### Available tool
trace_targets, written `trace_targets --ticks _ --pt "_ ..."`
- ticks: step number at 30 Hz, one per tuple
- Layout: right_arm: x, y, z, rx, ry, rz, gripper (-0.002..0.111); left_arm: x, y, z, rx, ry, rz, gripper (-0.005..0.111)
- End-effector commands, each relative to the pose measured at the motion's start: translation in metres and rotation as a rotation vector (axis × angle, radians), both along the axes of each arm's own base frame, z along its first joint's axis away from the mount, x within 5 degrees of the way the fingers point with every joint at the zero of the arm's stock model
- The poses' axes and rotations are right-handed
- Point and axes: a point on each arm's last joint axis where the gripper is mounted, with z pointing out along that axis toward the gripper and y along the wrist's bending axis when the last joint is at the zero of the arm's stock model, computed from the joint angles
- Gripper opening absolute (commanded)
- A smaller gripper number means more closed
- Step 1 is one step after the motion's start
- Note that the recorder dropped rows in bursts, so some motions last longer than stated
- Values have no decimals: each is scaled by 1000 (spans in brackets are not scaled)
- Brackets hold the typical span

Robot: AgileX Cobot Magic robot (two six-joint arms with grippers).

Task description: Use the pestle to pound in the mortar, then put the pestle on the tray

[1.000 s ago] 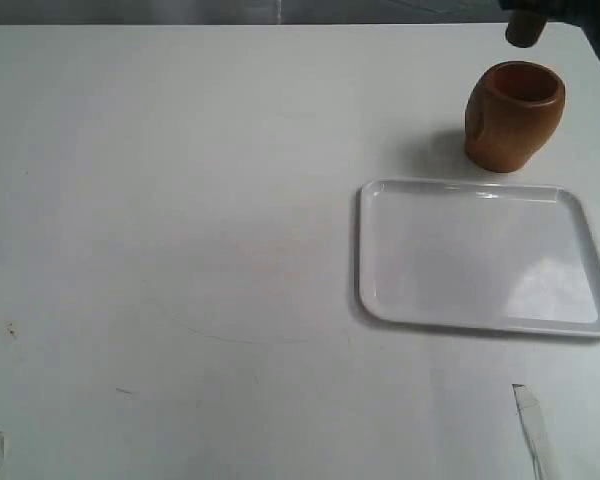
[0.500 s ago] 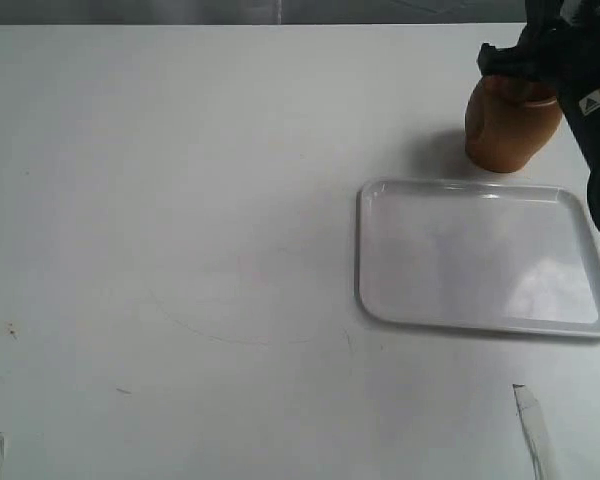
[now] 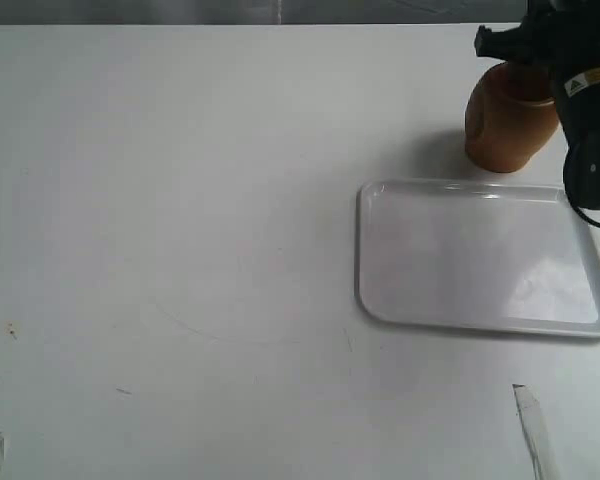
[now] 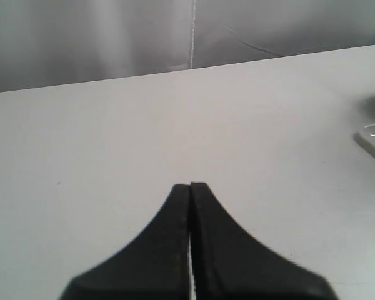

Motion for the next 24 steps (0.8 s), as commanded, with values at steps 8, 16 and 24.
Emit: trace_targets --ticks 8,16,24 --pt "6 -5 -26 48 66 -45 0 0 -1 0 -15 -4 -6 0" --pt "-7 -5 49 89 -136 5 0 0 -1 0 -15 -4 -6 0" --pt "4 -6 -68 4 181 -52 0 0 -1 0 -15 -4 -6 0"
